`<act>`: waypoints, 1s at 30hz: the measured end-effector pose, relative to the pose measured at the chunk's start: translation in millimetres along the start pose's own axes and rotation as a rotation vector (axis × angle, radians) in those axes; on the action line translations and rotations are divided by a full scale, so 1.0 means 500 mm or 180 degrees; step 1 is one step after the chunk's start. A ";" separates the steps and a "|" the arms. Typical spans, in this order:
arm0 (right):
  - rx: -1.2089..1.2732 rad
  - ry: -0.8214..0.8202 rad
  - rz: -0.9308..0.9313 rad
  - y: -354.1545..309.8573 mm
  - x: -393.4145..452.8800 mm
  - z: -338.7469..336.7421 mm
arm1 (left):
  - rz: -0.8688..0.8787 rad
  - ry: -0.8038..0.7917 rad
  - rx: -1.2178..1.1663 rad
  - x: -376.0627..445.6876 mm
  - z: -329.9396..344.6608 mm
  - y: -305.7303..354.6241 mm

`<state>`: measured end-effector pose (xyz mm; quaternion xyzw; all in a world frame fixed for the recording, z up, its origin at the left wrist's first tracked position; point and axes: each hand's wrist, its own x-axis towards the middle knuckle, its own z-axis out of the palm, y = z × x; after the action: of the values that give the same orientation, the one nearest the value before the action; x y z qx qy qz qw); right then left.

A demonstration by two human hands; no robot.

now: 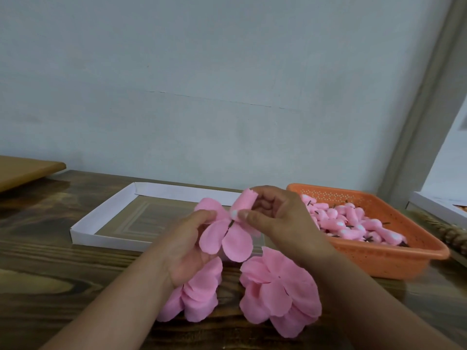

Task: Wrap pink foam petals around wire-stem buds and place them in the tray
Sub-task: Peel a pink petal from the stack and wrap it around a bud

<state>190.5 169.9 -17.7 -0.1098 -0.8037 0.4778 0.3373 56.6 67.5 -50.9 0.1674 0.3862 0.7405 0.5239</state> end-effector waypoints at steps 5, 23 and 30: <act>-0.0468 -0.0106 -0.0118 -0.006 -0.002 0.009 | 0.0135 -0.0223 -0.0087 0.001 -0.005 -0.006; -0.0414 -0.0463 -0.0225 -0.009 -0.002 0.005 | 0.0123 0.0521 0.0251 -0.002 0.007 -0.005; -0.0495 -0.0280 -0.0149 0.002 0.001 0.006 | 0.0369 0.0622 0.0736 0.004 0.001 -0.011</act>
<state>188.2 168.4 -19.2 -0.0957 -0.8547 0.4104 0.3031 59.8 70.1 -55.0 0.1759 0.5077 0.7329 0.4174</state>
